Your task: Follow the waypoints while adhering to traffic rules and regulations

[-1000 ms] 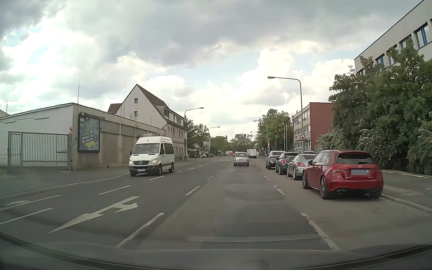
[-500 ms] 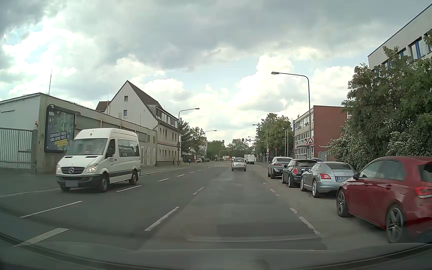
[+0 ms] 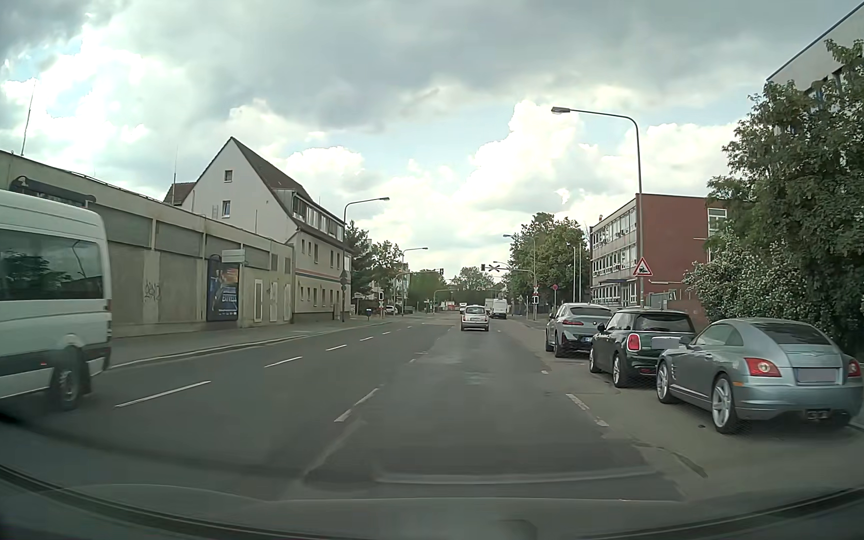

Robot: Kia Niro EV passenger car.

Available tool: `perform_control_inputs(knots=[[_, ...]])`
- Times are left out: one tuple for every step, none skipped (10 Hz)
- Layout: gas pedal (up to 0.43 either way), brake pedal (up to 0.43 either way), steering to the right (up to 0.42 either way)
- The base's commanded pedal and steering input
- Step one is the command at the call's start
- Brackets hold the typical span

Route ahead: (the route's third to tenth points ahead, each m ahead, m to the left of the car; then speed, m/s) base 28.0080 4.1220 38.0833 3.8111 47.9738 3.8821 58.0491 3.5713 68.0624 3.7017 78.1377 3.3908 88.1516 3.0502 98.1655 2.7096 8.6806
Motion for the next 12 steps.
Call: perform_control_inputs(knots=[[0.000, 0.018, 0.005], [0.000, 0.018, 0.004], [0.000, 0.018, 0.004], [0.000, 0.018, 0.004], [0.000, 0.018, 0.004], [0.000, 0.018, 0.004], [0.000, 0.018, 0.004], [0.000, 0.018, 0.004], [0.000, 0.018, 0.004], [0.000, 0.018, 0.004], [0.000, 0.018, 0.005], [0.000, 0.018, 0.006]])
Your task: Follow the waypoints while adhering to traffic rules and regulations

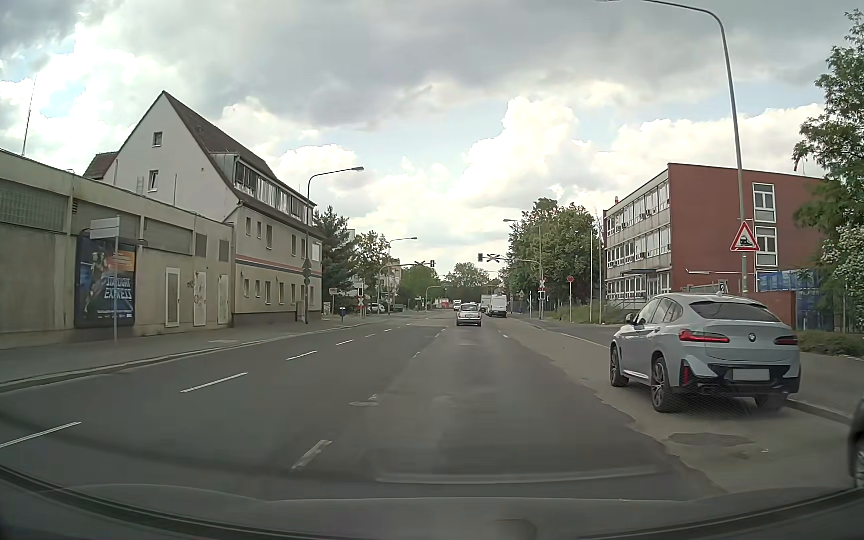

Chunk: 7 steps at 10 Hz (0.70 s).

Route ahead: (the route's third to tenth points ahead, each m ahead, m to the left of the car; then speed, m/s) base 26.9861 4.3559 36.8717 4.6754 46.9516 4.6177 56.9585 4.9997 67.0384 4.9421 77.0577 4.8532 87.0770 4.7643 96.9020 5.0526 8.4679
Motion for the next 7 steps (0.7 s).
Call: perform_control_inputs(knots=[[0.000, 0.018, 0.009], [0.000, 0.024, 0.013], [0.008, 0.018, 0.013], [0.000, 0.018, 0.012], [0.000, 0.018, 0.012], [0.008, 0.024, 0.011], [0.008, 0.018, 0.009]])
